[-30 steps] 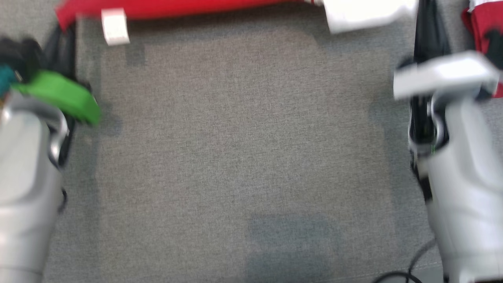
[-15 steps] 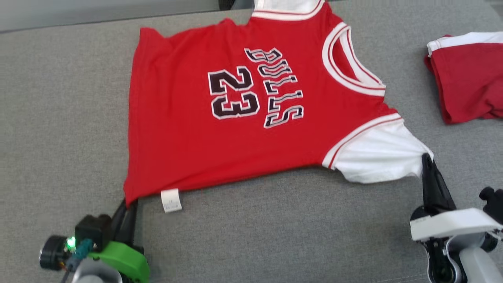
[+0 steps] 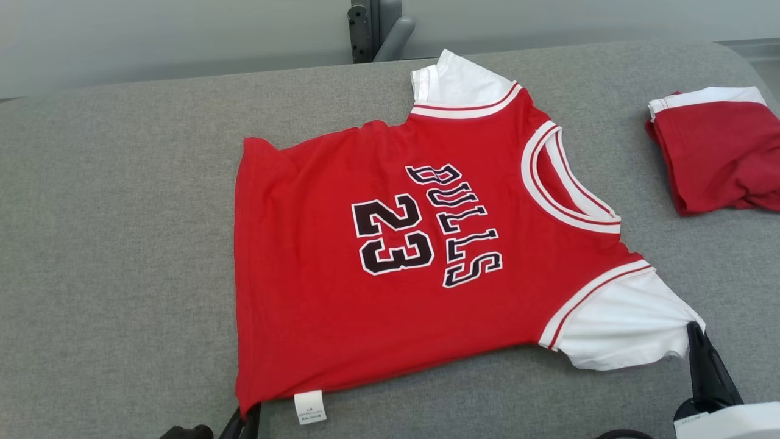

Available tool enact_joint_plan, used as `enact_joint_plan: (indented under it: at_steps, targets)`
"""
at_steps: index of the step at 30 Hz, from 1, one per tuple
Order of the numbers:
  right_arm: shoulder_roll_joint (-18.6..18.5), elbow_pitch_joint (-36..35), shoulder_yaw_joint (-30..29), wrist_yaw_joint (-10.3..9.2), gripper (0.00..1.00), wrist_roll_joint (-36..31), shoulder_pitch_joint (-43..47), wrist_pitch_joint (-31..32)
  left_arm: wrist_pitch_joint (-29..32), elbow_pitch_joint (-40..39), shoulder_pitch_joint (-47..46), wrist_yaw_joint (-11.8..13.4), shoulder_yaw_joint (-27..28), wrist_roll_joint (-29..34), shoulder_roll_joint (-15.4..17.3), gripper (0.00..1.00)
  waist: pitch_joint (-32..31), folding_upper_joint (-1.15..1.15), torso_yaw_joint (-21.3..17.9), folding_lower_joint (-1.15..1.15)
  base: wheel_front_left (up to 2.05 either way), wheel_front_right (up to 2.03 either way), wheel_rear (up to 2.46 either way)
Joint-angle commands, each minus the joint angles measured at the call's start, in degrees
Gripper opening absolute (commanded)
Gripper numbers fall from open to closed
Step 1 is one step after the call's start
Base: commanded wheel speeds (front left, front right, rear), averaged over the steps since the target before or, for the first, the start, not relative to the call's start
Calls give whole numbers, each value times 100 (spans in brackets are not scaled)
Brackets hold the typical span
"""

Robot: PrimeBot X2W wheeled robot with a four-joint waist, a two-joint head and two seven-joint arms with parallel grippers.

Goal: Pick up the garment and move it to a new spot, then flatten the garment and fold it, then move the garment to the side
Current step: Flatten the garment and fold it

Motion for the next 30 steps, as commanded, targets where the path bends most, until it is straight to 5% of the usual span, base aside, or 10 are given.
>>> enact_joint_plan:
  at_steps: [1,14,30]
  targets:
    - [15,-38,2,-9,0,-44,-185,96,143,-142,32,24,-10,-68,80,0,13,65,3,1,0,0,0]
    - [-71,323,17,-6,0,-348,-1837,949,1937,-893,-1266,-317,-130,-242,616,0,144,65,268,1,0,0,0]
    - [-202,2019,370,-6,0,-998,-3570,1335,3140,891,-3331,-878,-533,-411,346,0,346,65,384,1,0,0,0]
